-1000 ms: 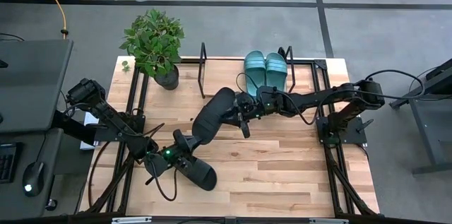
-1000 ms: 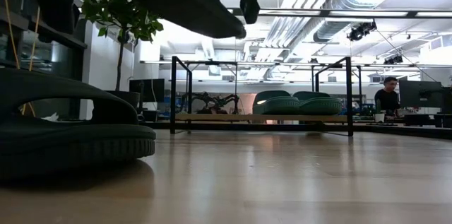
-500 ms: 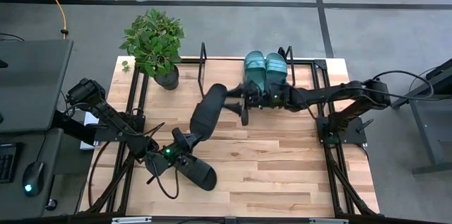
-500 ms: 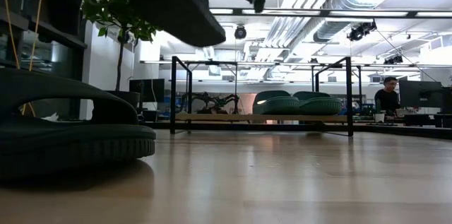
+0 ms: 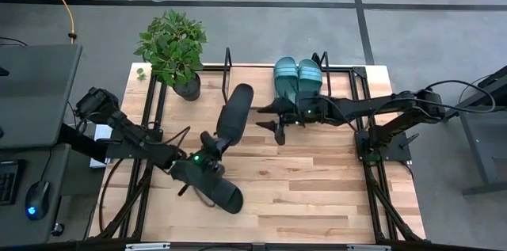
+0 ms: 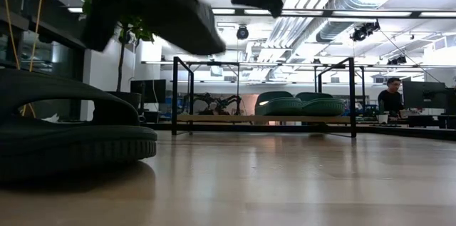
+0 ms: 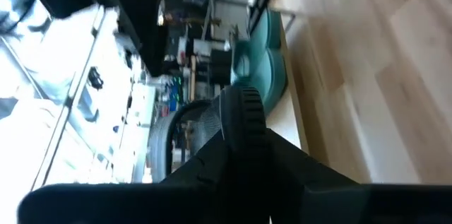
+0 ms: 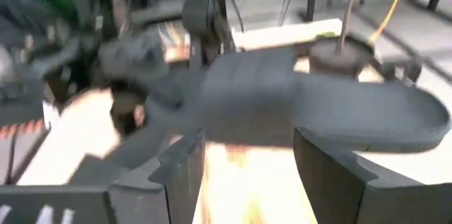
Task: Pick and place slides into the shelf
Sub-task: Put the right black slipper on the shelf
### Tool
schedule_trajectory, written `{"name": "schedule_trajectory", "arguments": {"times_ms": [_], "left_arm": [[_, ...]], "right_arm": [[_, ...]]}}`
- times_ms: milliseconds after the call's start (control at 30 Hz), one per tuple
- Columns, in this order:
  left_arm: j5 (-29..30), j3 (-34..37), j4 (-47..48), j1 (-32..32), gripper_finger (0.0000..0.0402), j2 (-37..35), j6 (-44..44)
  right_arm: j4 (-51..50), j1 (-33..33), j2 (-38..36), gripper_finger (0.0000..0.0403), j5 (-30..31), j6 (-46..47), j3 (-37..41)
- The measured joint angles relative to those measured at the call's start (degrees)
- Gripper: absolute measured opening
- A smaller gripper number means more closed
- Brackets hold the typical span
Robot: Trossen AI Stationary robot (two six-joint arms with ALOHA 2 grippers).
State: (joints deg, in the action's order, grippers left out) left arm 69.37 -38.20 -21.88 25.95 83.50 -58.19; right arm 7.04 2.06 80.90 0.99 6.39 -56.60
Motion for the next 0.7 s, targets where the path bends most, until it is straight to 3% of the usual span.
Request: {"name": "schedule_trajectory", "arguments": {"times_ms": [167,567,700], "left_arm": [[-2.42,0.0,2.55,-5.67,0.0058,0.0,1.68],[-12.5,0.0,1.62,-17.43,0.006,0.0,1.69],[-18.19,0.0,-1.55,-20.9,0.006,0.0,1.6]], "right_arm": [[-4.78,-0.33,0.02,0.0206,0.16,0.11,0.0],[-5.08,-0.44,0.02,0.0206,7.96,-3.65,0.13],[-5.04,-0.44,0.02,0.0206,7.94,-3.87,0.15]]}}
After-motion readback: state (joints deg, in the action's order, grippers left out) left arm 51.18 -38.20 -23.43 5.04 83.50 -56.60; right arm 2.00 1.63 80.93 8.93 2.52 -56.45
